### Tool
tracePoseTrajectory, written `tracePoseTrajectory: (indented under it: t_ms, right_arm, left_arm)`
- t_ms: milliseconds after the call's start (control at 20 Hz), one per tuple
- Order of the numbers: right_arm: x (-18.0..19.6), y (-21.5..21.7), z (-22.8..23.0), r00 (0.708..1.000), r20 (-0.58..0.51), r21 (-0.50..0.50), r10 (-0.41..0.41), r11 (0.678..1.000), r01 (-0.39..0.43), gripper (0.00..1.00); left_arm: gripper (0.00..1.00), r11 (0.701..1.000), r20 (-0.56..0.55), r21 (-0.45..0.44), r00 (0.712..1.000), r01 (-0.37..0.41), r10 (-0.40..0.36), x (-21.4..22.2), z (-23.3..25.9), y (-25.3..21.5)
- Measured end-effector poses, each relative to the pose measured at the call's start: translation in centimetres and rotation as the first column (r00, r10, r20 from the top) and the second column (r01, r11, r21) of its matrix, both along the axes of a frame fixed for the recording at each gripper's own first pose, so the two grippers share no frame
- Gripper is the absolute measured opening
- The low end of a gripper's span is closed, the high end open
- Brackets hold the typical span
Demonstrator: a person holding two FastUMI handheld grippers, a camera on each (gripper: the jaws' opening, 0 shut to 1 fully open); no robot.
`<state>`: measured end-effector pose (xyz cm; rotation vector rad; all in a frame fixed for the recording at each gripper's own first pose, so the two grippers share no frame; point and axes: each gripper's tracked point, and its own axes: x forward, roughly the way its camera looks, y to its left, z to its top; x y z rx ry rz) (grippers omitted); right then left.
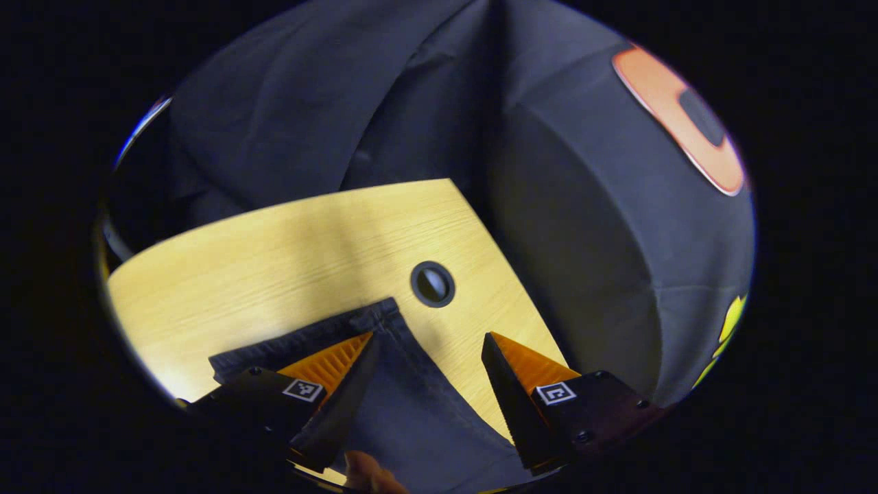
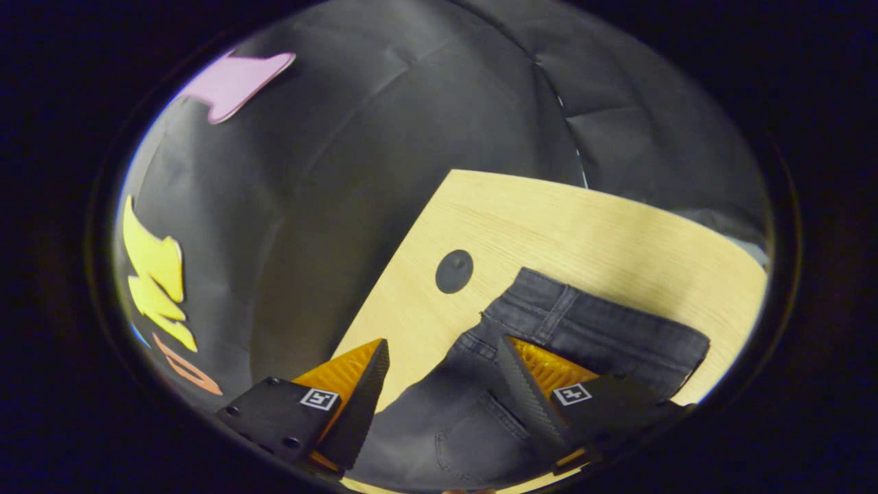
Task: Grasp the waist and the cuffs of the jeans and fold them to make the two legs overlap; first hold the waist and fold one-third of the jeans toward the cuffs, then hold the cuffs and fold the remaining one-third in the same direction to finish folding.
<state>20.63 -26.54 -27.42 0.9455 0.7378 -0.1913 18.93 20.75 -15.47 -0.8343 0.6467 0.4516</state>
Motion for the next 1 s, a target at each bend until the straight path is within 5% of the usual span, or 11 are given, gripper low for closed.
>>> tracePoseTrajectory:
  t_ms: [150, 400, 750, 1000]
  right_arm:
    - [-0.4, 0.6, 2.8, 0.996, 0.062, -0.098, 0.063, 0.994, -0.056, 0.98]
    - [-2.7, 0.2, 7.9, 0.982, 0.144, -0.232, 0.119, 0.969, -0.083, 0.97]
    - [-9.3, -4.3, 9.5, 0.989, 0.138, -0.259, 0.051, 0.966, -0.014, 0.98]
    - [-13.4, -7.1, 6.7, 0.996, 0.075, -0.195, -0.048, 0.979, 0.062, 0.97]
  left_arm:
    - [0.99, 0.977, 0.073, 0.198, 0.993, 0.077, -0.093, -0.8, 6.3, 1.2]
    - [0.99, 0.888, 0.169, 0.431, 0.952, 0.161, -0.255, -1.9, 15.5, -1.3]
    - [0.98, 0.805, 0.362, 0.561, 0.816, 0.196, -0.451, -7.3, 25.0, -7.0]
    - [0.98, 0.729, 0.380, 0.652, 0.743, 0.206, -0.550, -11.5, 26.3, -9.1]
